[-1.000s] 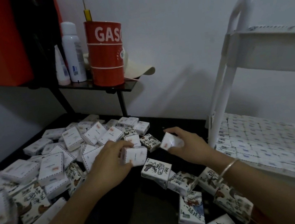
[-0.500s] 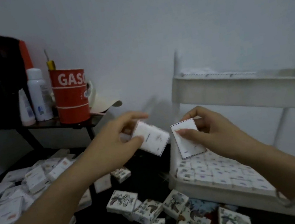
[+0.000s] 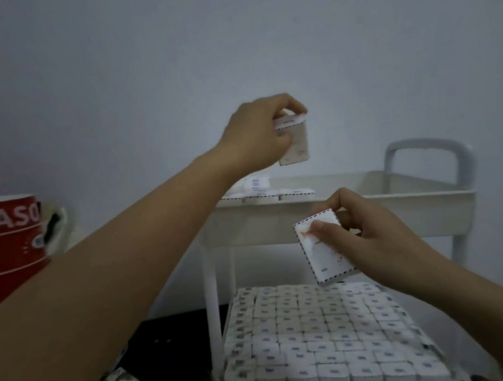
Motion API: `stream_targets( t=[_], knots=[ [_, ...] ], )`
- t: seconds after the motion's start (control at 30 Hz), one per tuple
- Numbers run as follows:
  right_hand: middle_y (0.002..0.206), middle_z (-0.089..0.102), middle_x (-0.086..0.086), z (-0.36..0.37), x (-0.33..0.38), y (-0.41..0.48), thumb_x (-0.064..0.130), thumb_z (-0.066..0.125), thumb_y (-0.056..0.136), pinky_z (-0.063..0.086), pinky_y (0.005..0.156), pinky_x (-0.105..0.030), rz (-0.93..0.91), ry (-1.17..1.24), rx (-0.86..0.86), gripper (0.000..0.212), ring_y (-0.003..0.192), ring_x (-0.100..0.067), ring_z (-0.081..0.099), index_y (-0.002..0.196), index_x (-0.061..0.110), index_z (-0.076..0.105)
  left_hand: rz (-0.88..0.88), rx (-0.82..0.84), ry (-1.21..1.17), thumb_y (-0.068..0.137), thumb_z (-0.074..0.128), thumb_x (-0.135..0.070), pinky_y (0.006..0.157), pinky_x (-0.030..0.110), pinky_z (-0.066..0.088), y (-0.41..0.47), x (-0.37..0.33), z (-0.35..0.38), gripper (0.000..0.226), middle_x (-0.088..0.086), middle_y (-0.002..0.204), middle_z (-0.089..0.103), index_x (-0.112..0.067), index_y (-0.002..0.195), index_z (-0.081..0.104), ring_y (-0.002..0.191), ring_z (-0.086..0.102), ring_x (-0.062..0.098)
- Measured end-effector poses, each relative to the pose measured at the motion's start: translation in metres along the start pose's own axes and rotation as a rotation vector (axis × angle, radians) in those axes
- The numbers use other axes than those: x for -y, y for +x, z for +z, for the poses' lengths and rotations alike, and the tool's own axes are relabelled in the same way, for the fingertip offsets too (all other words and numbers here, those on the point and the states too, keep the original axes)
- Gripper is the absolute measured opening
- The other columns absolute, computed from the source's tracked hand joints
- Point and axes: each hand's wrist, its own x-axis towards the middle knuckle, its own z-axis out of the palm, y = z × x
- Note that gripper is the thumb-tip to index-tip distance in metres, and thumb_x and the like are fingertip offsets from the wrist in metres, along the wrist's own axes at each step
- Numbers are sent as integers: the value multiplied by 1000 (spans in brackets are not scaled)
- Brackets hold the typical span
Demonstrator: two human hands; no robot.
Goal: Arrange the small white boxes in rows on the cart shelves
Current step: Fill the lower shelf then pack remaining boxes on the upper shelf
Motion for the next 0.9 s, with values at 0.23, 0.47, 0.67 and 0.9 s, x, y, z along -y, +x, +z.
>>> stream_targets(
  t=[0.23,0.47,0.67,0.9],
  knots=[
    [80,70,18,-19,-12,4,50,50,85,51,58,-29,-68,-88,-50,18,67,-5,64,90,32,54,-81,357,160,85,57,-8,84,21,41,22,35,33,44,-2,119,65,-30,122,64,97,56,10],
    [81,69,7,-29,-11,44,42,58,88,54,54,-21,-86,-84,-163,15,68,-3,66,92,27,57,-142,531,72,85,49,-4,74,20,45,13,50,35,39,-6,97,69,-28,108,69,83,61,8],
    [96,68,5,-29,-14,95,40,62,89,54,66,-31,-19,68,-391,19,81,-10,66,102,28,55,-187,448,66,89,47,-10,67,17,40,8,54,38,31,-11,88,62,-31,97,67,76,55,1],
    [106,59,3,-23,-25,135,38,64,89,55,83,-43,56,-162,-312,25,96,-21,62,108,24,56,-129,288,237,78,38,4,85,26,46,0,43,34,54,-9,102,62,-31,90,77,98,55,13]
  ],
)
